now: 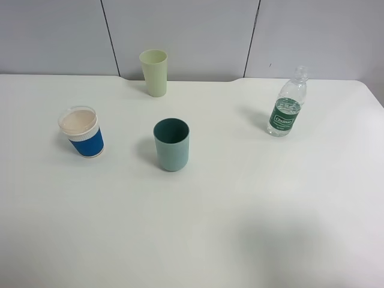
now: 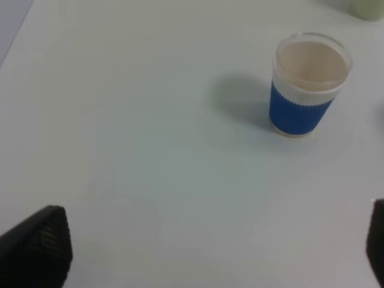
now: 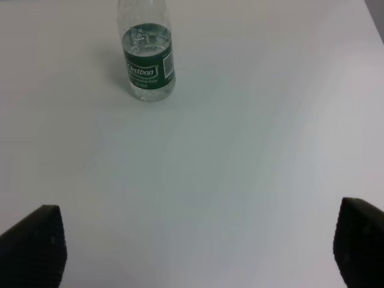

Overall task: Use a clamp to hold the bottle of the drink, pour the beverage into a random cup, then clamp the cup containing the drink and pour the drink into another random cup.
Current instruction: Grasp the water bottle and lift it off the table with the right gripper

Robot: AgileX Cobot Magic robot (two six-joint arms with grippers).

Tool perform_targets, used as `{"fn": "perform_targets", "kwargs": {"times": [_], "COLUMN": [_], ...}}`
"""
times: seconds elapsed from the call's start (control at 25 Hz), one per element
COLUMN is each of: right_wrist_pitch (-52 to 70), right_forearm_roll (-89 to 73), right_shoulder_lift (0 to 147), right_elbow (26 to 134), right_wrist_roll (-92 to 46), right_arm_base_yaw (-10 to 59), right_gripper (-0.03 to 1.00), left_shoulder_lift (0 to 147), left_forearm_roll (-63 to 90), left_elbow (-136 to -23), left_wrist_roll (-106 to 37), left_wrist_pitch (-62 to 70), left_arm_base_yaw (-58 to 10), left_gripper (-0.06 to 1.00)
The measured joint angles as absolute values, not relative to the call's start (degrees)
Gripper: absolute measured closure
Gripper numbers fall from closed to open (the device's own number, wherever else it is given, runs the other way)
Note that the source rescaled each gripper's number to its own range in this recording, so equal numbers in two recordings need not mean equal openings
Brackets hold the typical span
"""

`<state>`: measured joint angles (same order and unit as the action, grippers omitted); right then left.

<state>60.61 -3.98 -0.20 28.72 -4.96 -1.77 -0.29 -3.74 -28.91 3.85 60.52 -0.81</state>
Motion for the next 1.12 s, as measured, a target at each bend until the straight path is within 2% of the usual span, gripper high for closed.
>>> {"fn": "perform_targets", "kwargs": {"times": [1.12], "right_wrist_pitch": [60.6], "right_forearm_roll": [-4.0], "right_shoulder_lift": [-0.2], "right_elbow": [28.7], "right_wrist_roll": [-5.0], "right_arm_base_yaw": [-1.8], "right_gripper": [0.21], "left_shoulder_lift": [-0.3], "left_forearm_roll": [-3.7], "left_elbow": [-28.9], "left_wrist_roll": [3.9], "left_wrist_pitch": [60.5], "left_arm_base_yaw": [-0.8], "left_gripper": [-0.06]}}
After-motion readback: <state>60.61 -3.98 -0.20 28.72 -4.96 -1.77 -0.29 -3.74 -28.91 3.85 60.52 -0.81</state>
